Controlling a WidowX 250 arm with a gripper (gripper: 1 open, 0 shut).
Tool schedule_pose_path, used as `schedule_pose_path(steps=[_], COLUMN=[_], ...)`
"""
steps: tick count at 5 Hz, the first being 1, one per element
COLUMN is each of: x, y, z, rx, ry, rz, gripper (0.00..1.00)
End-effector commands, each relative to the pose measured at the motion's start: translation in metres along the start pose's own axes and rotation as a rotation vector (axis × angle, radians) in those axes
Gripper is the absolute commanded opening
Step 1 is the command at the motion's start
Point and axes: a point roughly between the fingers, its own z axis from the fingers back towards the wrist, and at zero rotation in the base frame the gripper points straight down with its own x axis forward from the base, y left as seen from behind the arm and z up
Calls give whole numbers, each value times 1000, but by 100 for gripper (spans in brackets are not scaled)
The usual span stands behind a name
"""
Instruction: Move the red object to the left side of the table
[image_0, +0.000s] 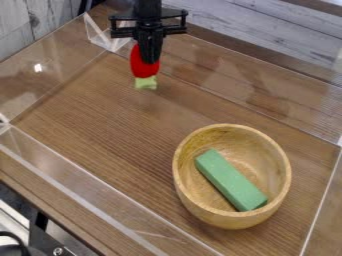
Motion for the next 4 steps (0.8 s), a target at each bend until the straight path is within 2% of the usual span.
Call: schedule_pose_path(steps=[1, 2, 3, 4], x=[9, 6, -1, -5], y=[31, 60, 69, 72], z=[21, 14, 2, -9], rx=[-35, -39, -34, -20], ry=[-64, -56, -41, -28], rz=[77, 216, 305, 276], gripper=[0, 0, 0, 0])
